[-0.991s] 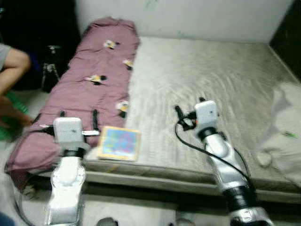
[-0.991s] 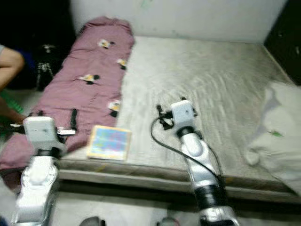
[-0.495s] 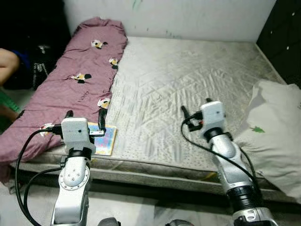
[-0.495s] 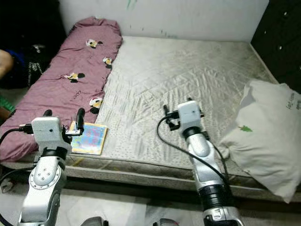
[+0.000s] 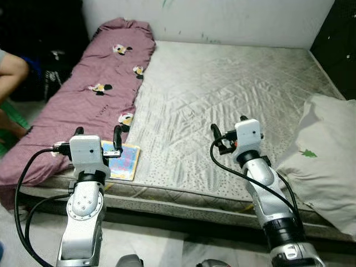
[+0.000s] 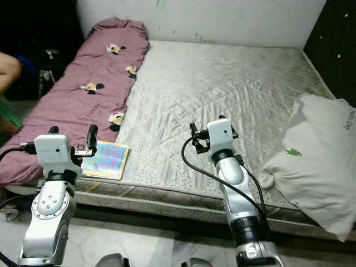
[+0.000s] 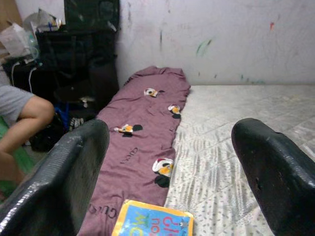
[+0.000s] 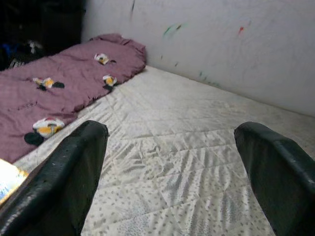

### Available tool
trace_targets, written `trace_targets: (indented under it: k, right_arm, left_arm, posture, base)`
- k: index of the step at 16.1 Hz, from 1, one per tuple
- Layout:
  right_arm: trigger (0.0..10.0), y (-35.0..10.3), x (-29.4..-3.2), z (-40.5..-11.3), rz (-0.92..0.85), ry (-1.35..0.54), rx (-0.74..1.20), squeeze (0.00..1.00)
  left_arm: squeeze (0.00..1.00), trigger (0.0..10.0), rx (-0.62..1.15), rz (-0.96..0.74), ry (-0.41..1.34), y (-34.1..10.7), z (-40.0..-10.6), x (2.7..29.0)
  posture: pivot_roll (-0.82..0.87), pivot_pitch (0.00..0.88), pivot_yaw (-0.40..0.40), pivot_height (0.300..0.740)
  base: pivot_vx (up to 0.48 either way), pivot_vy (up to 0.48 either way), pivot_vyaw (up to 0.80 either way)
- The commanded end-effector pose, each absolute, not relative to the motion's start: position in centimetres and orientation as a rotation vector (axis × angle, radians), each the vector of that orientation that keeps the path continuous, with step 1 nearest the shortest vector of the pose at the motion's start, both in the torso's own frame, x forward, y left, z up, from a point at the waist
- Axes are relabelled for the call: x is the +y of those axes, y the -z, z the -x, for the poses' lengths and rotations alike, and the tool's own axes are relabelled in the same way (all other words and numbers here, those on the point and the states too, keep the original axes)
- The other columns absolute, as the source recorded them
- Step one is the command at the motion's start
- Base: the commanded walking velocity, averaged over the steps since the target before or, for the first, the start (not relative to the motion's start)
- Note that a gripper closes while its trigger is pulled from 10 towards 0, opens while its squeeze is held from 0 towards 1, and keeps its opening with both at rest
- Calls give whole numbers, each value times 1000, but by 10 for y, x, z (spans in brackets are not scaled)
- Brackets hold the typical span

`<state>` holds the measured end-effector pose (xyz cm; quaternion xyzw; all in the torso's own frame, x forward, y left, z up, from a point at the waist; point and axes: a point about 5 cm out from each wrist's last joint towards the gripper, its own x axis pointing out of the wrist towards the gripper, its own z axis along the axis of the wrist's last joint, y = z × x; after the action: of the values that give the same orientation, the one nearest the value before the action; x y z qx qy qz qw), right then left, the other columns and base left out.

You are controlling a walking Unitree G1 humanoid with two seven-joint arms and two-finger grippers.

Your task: Clean up the room

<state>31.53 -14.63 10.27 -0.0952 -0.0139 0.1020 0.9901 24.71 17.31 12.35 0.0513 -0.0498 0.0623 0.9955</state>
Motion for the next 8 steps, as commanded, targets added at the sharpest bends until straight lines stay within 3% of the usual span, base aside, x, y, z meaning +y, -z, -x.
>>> trace_targets:
  k: [1,3,8]
  right_arm:
    - [10000,-107,-142,-320,201,-235,-41,0]
    - [10000,-109,-131,-326,206,-292,-40,0]
    - [10000,-110,-121,-331,198,-324,-45,0]
  left_arm:
    - [0,10000,-106,-111,-161,-124,-243,178]
    - [0,10000,-96,-112,-226,-121,-231,187]
    - [0,10000,-93,-115,-249,-120,-226,190]
  posture:
    - [22,0,-51,740]
    - [66,0,-97,740]
    - [84,0,-112,740]
  base:
    - [0,0,0]
    - [0,0,0]
    - [0,0,0]
